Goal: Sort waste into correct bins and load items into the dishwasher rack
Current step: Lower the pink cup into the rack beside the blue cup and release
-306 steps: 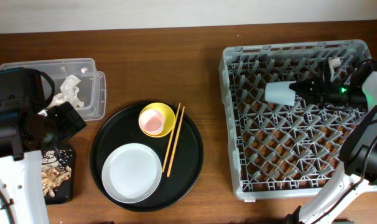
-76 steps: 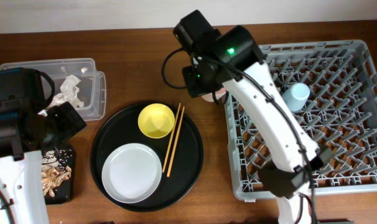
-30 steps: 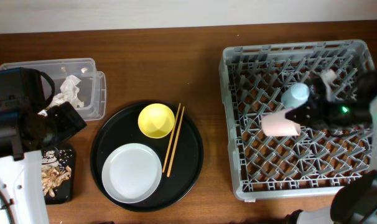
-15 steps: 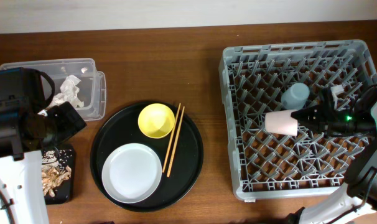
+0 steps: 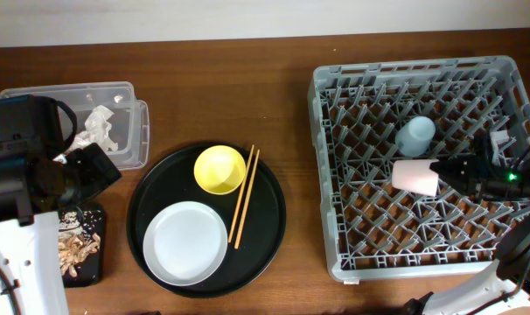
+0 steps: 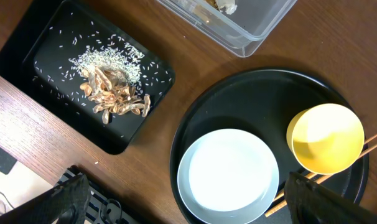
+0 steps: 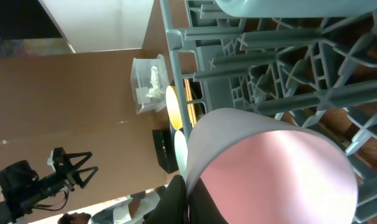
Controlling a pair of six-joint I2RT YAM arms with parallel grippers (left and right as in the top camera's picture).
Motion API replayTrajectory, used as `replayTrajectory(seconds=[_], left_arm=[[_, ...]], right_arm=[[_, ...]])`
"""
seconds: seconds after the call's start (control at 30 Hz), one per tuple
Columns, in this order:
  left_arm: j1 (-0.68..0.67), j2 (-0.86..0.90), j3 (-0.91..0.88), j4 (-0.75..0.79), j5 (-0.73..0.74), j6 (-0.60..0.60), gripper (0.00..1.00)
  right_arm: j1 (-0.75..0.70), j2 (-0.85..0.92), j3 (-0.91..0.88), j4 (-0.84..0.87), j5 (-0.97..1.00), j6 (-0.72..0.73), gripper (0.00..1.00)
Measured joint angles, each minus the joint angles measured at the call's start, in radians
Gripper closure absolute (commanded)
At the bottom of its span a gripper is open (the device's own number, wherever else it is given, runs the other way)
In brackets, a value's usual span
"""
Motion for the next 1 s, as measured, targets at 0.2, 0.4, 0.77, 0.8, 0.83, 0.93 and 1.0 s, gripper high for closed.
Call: replayTrajectory(seconds=[0.2, 0.4, 0.77, 0.8, 0.83, 0.93, 1.0], left_arm=[[0.0, 0.0, 0.0, 0.0, 0.0, 0.0, 0.01], [0.0, 0.0, 0.0, 0.0, 0.0, 0.0, 0.01], [0.0, 0.0, 0.0, 0.0, 0.0, 0.0, 0.01], [0.0, 0.0, 0.0, 0.0, 0.0, 0.0, 0.01], [0.0, 0.0, 0.0, 0.0, 0.0, 0.0, 0.01], [0.0, 0.0, 0.0, 0.0, 0.0, 0.0, 0.01], [0.0, 0.0, 0.0, 0.0, 0.0, 0.0, 0.01]], right_arm=[[0.014, 0.0, 0.0, -0.06, -0.008, -0.003, 0.96], [0.066, 0.0, -0.001, -0.03, -0.006, -0.004, 0.96], [0.073, -0.001, -0.006, 0.115, 0.013, 0.23, 0.96], [0.069, -0.001, -0.006, 0.116, 0.013, 0.24, 0.96], [0.064, -0.001, -0.006, 0.118, 0.014, 0.253, 0.96], [0.024, -0.001, 0.003, 0.117, 0.04, 0.295, 0.96], [-0.006, -0.001, 0.011, 0.117, 0.07, 0.322, 0.96]])
